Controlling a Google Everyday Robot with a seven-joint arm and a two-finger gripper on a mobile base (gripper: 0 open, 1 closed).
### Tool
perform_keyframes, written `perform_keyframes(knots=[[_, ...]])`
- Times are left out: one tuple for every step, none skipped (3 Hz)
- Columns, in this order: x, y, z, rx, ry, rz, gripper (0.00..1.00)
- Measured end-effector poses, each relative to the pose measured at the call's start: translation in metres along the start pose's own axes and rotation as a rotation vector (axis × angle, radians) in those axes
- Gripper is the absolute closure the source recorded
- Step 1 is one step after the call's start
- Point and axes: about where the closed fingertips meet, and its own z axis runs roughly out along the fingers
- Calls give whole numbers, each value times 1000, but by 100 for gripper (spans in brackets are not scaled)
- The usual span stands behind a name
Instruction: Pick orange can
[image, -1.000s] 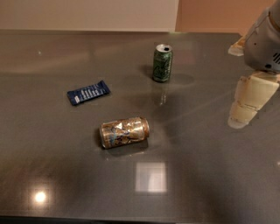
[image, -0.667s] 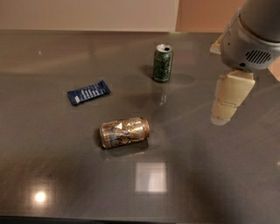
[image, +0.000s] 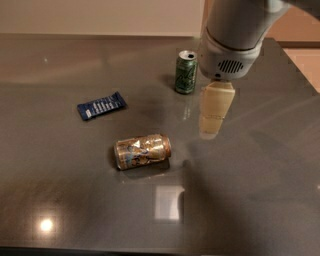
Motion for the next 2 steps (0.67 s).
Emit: perform_keyframes(knots=[[-32, 0, 14, -21, -13, -55, 0], [-54, 8, 33, -49, -13, -98, 0]])
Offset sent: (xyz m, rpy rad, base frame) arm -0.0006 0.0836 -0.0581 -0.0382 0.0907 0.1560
